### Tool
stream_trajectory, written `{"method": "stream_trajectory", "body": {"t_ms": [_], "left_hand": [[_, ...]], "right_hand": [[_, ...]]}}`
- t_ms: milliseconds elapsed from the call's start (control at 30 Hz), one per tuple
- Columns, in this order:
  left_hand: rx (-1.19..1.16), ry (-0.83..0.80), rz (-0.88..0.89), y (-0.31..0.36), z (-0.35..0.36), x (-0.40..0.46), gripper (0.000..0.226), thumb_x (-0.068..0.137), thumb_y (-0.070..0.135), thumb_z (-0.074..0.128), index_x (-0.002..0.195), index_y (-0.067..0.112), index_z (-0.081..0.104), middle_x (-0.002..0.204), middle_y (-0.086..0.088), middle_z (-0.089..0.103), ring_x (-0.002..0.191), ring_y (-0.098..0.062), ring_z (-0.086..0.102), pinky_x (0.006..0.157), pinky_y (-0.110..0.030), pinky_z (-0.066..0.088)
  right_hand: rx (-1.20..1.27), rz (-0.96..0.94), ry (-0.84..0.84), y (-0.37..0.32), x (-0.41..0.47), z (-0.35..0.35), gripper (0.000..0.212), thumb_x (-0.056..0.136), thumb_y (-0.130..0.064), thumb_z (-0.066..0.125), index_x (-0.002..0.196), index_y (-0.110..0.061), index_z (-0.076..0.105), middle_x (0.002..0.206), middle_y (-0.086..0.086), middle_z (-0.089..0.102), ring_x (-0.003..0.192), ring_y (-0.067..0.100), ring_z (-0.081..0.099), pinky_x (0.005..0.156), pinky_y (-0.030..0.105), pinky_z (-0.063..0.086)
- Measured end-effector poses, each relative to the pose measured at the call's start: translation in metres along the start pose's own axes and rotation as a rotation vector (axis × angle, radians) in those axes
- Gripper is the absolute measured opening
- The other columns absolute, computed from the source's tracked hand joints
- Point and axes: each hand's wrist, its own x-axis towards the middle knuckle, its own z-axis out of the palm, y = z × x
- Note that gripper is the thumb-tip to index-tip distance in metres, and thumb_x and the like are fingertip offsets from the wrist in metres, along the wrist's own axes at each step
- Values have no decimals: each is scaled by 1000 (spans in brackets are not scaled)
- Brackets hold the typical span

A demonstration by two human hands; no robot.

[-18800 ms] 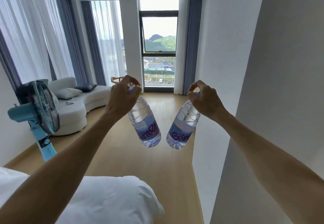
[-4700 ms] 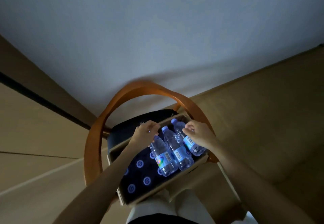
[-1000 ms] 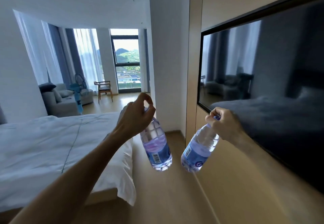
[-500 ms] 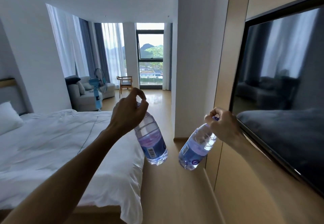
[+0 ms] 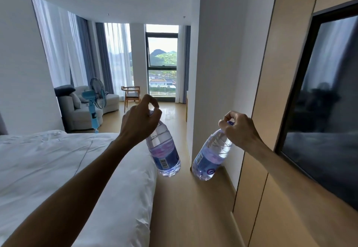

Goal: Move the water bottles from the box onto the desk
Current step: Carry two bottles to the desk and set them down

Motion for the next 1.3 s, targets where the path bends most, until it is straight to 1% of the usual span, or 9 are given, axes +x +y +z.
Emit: {"method": "stream_trajectory", "body": {"t_ms": [67,200,367,500,733,833,967,1133,1300], "left_hand": [[7,-4,-1,-19,19,26,17,94,22,54,108,14,52,68,3,57,60,-18,57,67,-35,53],[33,-25,-15,-58,63,72,19,94,20,56,111,12,52,71,3,57,63,-17,57,69,-33,52],[58,-46,-16,-113,125,136,18,94,21,55,110,12,52,62,10,54,55,-9,52,59,-26,43],[85,-51,-19,-152,172,201,16,94,20,55,108,12,53,58,11,50,51,-9,49,53,-22,36],[117,-37,-54,-211,239,306,14,94,19,55,106,14,51,59,14,50,50,-7,50,52,-22,37],[126,-17,-76,-241,267,344,16,94,19,55,108,12,52,62,10,52,52,-8,51,52,-22,39],[133,-11,-91,-283,308,391,18,95,18,55,110,9,53,60,15,46,51,-5,47,51,-21,34],[137,-6,-81,-349,362,458,17,93,21,56,109,14,53,74,5,55,57,-1,50,55,-20,38],[167,-14,-50,-418,409,538,18,93,23,55,110,16,53,80,1,56,61,-9,50,56,-21,36]], "right_hand": [[10,-4,8,9,33,19,13,91,-18,58,83,-8,60,67,-2,57,60,4,51,44,2,35],[22,-13,-7,33,96,60,11,90,-17,58,82,-10,60,65,-2,57,59,6,52,45,4,38],[18,-63,-45,69,187,113,11,91,-16,58,80,-14,56,62,-5,54,56,5,50,42,7,36],[12,-101,-109,95,278,149,11,91,-19,59,81,-16,56,65,-6,55,59,7,52,51,16,36],[21,-145,-104,131,424,204,10,91,-23,60,85,-15,58,72,-4,57,62,8,54,54,15,37],[50,-146,-78,147,474,230,10,92,-22,60,86,-15,56,70,-8,55,63,7,54,54,14,39],[58,-137,-71,169,537,270,9,92,-21,60,87,-13,57,67,-10,54,62,7,54,54,15,39],[23,-144,-88,187,621,322,8,90,-20,61,88,-13,61,76,-1,60,67,13,55,53,16,36],[-7,-150,-94,196,720,374,8,89,-21,62,86,-13,61,79,2,62,71,18,57,54,17,38]]}}
